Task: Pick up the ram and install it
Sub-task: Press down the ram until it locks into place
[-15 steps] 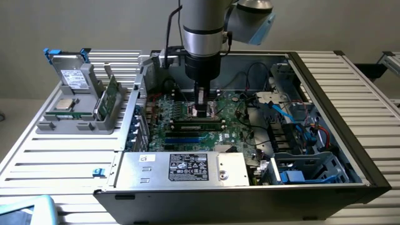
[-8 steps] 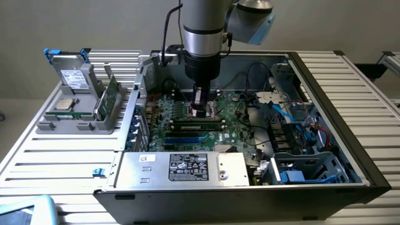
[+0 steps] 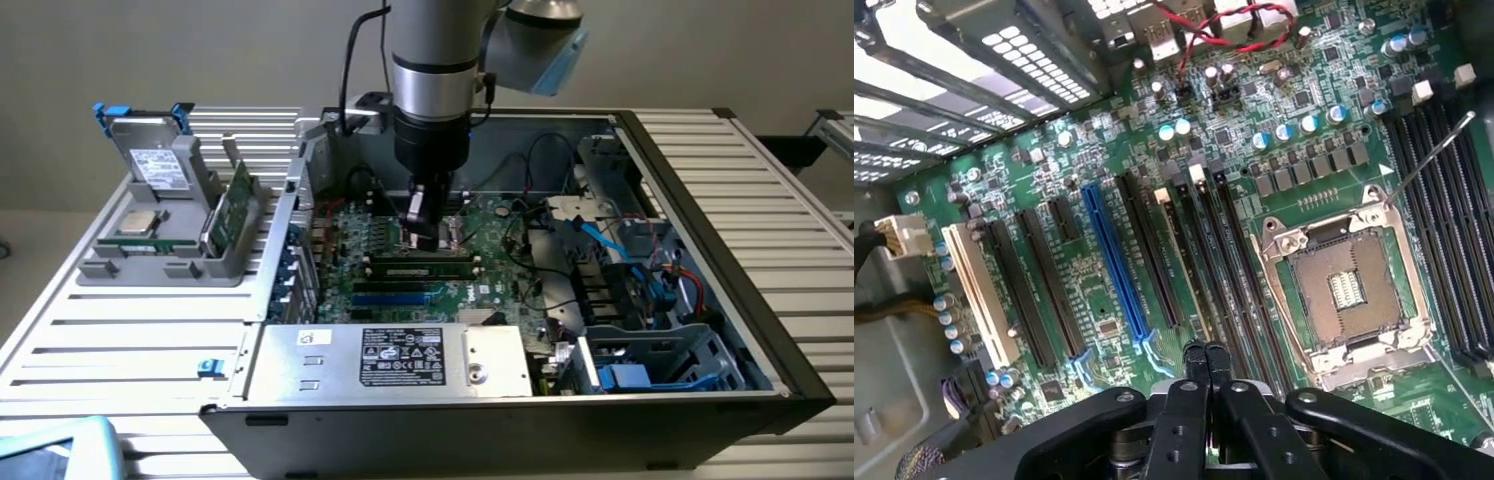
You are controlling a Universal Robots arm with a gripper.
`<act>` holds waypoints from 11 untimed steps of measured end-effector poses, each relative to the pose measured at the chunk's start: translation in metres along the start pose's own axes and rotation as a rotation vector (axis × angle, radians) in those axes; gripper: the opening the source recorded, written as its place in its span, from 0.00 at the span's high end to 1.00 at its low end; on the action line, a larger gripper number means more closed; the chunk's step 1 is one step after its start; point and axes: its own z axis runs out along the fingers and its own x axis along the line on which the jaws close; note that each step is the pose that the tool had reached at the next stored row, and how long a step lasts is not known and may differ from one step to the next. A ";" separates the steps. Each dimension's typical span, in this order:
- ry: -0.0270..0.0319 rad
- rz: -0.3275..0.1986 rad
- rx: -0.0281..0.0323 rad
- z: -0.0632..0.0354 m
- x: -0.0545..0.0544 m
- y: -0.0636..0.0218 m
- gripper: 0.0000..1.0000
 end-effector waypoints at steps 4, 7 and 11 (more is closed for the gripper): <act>0.0016 0.059 -0.0046 0.0000 0.000 0.0000 0.89; 0.0031 0.102 -0.0079 0.0000 0.000 0.0000 0.89; 0.0055 0.150 -0.0111 0.0000 0.000 0.0000 0.89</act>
